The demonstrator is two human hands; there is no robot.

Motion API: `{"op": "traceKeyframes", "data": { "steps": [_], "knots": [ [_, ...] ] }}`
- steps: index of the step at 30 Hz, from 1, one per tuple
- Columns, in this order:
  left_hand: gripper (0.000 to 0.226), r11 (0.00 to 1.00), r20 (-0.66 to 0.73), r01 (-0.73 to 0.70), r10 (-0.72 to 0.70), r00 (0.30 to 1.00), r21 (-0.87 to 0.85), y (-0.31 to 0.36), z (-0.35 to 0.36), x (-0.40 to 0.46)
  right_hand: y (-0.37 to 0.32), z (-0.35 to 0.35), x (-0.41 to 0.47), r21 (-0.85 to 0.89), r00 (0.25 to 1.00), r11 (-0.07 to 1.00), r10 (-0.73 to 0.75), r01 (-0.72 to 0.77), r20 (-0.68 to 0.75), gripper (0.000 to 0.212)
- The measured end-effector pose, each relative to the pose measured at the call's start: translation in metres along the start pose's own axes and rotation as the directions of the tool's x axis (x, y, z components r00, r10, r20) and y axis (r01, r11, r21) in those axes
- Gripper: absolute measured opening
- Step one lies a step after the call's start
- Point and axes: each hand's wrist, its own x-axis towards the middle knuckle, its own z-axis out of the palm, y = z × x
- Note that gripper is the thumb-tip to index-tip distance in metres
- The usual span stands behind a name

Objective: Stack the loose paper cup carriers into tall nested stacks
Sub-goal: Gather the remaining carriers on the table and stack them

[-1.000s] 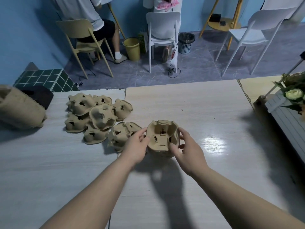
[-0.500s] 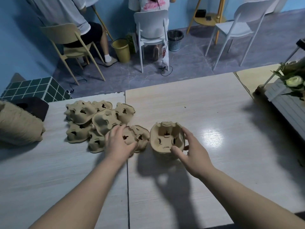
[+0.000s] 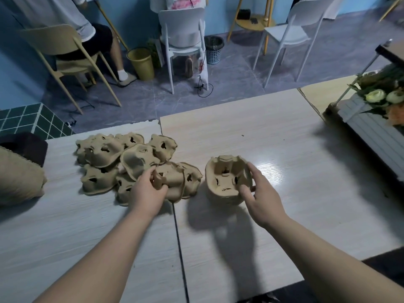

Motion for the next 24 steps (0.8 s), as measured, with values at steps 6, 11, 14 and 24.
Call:
{"op": "traceKeyframes", "data": {
  "steps": [6, 11, 14, 24],
  "knots": [
    [0.052, 0.882, 0.022, 0.056, -0.051, 0.998, -0.467, 0.038, -0.014, -0.009, -0.003, 0.002, -0.004, -0.005, 1.0, 1.0, -0.005, 0.005, -0.026, 0.062],
    [0.008, 0.619, 0.282, 0.268, -0.078, 0.956, -0.738, 0.073, -0.013, -0.014, -0.005, 0.0, -0.008, -0.012, 1.0, 1.0, -0.008, 0.007, -0.029, 0.059],
    [0.015, 0.571, 0.465, 0.41, -0.054, 0.884, -0.712, 0.085, -0.008, -0.021, -0.006, 0.0, -0.009, -0.031, 0.999, 0.999, -0.018, 0.017, -0.032, 0.061],
    [0.017, 0.761, 0.542, 0.382, -0.048, 0.839, -0.524, 0.101, 0.014, -0.042, -0.003, -0.004, -0.01, -0.072, 1.0, 0.997, 0.002, -0.002, -0.008, 0.054]
  ]
}}
